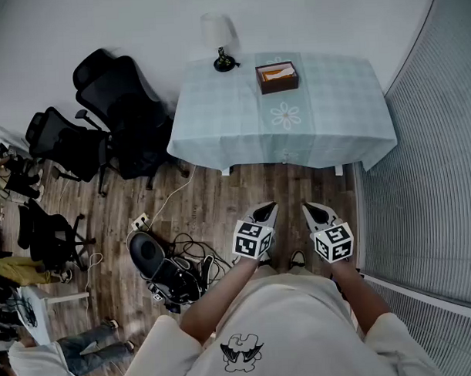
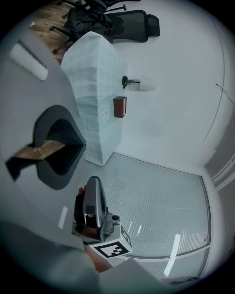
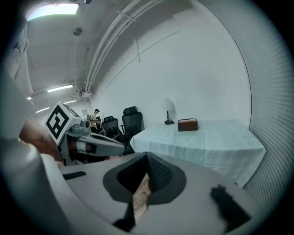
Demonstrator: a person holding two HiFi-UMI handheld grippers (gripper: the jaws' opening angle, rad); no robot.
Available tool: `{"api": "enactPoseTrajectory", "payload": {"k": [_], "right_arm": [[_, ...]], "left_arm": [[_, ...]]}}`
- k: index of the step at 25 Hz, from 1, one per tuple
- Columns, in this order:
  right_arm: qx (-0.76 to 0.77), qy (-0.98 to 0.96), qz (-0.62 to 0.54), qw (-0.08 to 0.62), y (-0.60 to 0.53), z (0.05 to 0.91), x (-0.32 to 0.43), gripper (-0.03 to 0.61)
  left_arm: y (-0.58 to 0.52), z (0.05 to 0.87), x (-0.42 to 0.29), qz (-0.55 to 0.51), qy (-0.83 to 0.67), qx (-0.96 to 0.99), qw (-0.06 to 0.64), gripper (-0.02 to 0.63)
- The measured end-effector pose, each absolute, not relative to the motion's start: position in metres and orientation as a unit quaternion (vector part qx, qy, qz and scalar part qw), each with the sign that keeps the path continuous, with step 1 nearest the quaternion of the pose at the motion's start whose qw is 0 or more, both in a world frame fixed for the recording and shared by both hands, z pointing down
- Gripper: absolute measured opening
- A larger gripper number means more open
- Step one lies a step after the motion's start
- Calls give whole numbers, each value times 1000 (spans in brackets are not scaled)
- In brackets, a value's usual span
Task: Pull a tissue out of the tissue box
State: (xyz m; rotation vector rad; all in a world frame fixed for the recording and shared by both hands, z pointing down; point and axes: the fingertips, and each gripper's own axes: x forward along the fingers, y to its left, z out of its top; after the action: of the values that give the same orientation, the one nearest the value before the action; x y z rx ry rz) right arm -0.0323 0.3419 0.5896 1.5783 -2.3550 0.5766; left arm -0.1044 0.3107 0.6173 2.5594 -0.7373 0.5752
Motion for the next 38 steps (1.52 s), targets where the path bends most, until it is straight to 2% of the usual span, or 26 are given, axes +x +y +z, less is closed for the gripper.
{"api": "enactPoseTrajectory", "payload": {"k": [15, 20, 31, 38], "right_arm": [[546, -804, 200, 126, 337, 589, -35, 11], [552, -799, 217, 100, 329, 591, -40, 12], [567, -784, 223, 119, 298, 601, -73, 12], [588, -766, 229, 121, 274, 603, -57, 12]], "left_arm": [[307, 619, -104, 207, -260, 920, 210, 6], [303, 622, -112, 205, -259, 919, 215, 6], [269, 626, -153, 196, -257, 922, 214, 6], [241, 627, -151, 191, -247, 925, 215, 6]]}}
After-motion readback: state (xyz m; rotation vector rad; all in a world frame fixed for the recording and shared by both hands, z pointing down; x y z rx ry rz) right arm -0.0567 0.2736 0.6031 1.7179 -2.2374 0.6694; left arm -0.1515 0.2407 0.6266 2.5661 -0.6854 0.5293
